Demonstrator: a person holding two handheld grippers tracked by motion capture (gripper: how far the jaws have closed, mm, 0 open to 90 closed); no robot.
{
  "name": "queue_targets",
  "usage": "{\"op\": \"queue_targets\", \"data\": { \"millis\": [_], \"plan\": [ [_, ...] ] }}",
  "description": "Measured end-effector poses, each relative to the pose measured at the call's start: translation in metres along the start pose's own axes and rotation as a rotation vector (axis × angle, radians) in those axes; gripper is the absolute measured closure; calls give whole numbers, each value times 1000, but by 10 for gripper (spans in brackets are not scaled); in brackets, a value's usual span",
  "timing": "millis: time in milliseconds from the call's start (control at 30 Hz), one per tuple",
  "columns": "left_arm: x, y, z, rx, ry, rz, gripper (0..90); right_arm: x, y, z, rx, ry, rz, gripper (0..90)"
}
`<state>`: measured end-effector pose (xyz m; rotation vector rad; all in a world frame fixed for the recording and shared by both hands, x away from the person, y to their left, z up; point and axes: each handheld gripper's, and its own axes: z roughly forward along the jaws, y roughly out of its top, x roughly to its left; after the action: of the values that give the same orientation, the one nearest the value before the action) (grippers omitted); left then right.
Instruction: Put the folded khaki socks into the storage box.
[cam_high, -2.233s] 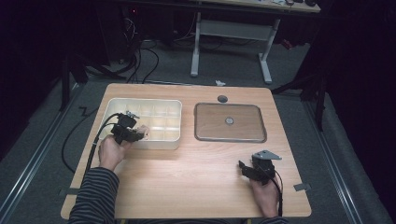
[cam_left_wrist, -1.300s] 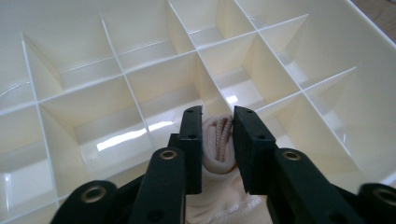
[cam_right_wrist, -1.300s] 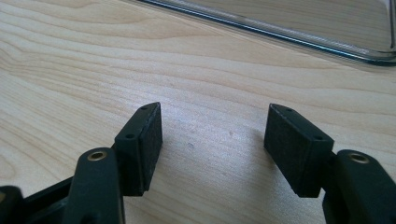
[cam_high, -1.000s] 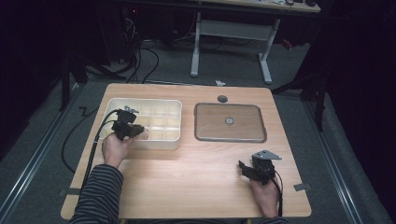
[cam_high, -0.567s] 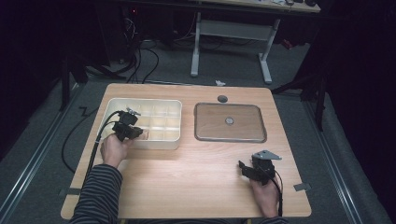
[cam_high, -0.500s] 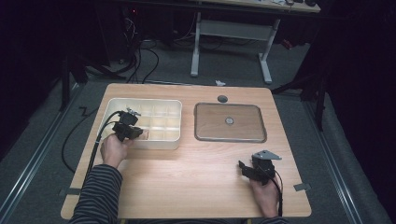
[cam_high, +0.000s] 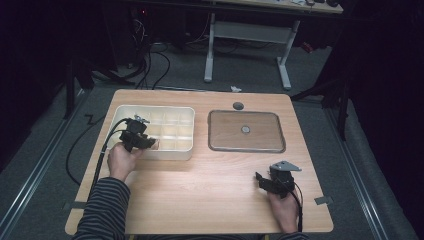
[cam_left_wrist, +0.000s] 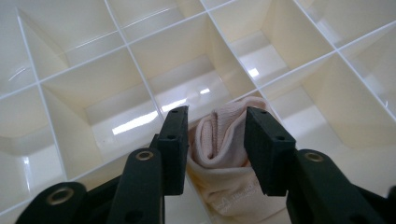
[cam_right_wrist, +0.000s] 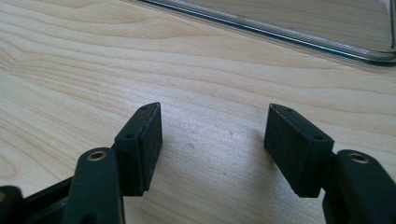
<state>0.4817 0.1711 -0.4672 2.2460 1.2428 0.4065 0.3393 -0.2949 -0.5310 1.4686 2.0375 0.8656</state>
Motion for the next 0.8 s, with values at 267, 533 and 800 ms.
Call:
{"op": "queue_targets", "data": {
  "millis": [267,533,800],
  "plan": [
    [3,1,-11,-35,-8,-29,536,0,0,0,1,0,2,372],
    [3,1,-17,-58,-12,-42,512,0,0,0,1,1,3,372],
    [1,-1,-22,-78,0,-56,451,0,0,0,1,1,1,370]
  ]
}}
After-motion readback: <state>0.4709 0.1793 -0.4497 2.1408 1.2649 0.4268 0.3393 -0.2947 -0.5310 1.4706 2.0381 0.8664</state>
